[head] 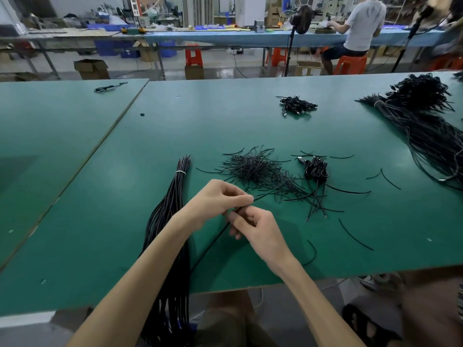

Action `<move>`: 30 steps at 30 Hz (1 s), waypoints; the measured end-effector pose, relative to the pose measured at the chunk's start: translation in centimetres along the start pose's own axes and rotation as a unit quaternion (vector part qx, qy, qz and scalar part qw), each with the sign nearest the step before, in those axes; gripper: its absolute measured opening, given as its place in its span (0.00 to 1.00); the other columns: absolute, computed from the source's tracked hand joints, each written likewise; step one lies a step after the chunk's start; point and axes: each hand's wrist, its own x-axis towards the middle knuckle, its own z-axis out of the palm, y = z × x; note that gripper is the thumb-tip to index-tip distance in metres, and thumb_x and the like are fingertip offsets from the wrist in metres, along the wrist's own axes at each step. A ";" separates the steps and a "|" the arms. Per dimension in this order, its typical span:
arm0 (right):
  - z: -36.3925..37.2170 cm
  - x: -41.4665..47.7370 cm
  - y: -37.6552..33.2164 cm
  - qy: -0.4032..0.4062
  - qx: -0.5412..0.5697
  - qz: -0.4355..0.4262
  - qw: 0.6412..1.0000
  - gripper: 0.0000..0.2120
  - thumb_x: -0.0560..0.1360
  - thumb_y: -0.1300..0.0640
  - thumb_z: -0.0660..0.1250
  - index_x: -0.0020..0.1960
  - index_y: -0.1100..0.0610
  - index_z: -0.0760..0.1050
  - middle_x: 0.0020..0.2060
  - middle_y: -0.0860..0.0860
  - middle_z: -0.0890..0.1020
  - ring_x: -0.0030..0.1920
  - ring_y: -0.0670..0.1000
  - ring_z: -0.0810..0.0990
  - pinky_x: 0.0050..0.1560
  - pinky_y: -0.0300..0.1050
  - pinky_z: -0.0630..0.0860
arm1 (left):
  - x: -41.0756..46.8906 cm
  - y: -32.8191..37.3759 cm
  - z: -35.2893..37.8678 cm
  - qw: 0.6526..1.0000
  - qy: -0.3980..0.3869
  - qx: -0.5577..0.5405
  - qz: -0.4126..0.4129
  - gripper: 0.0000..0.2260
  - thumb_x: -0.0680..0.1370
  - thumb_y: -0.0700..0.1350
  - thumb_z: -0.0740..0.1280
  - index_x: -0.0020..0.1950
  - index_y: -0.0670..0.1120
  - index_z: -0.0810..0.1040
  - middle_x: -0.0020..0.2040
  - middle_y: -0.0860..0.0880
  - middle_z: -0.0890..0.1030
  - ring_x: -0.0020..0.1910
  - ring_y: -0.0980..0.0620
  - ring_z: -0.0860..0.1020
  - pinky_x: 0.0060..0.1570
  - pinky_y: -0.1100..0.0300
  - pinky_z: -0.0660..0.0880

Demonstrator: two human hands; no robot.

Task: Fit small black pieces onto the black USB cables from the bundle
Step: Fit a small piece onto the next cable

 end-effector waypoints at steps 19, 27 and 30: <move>-0.2 0.0 0.2 0.115 0.114 0.013 0.987 0.16 0.88 0.50 0.55 0.48 0.60 0.69 0.28 0.56 0.79 0.22 0.51 0.72 0.20 0.42 0.69 | 0.9 -4.9 -4.4 0.824 0.210 0.473 -0.229 0.15 0.81 0.36 0.63 0.66 0.35 0.65 0.64 0.37 0.70 0.62 0.38 0.74 0.51 0.49 0.70; -0.2 0.0 0.1 0.121 0.079 0.020 0.989 0.17 0.88 0.49 0.55 0.49 0.61 0.71 0.26 0.53 0.77 0.23 0.50 0.71 0.20 0.40 0.67 | 7.1 -1.6 -8.6 0.820 0.249 0.502 -0.115 0.15 0.79 0.28 0.59 0.66 0.31 0.66 0.62 0.34 0.69 0.58 0.36 0.73 0.48 0.50 0.70; -0.2 0.0 0.2 0.131 0.067 0.024 0.989 0.16 0.87 0.49 0.56 0.49 0.59 0.72 0.25 0.51 0.76 0.23 0.49 0.70 0.20 0.39 0.65 | 9.1 -1.5 -10.8 0.821 0.275 0.485 -0.119 0.17 0.78 0.26 0.59 0.67 0.31 0.66 0.64 0.33 0.69 0.61 0.35 0.72 0.52 0.47 0.72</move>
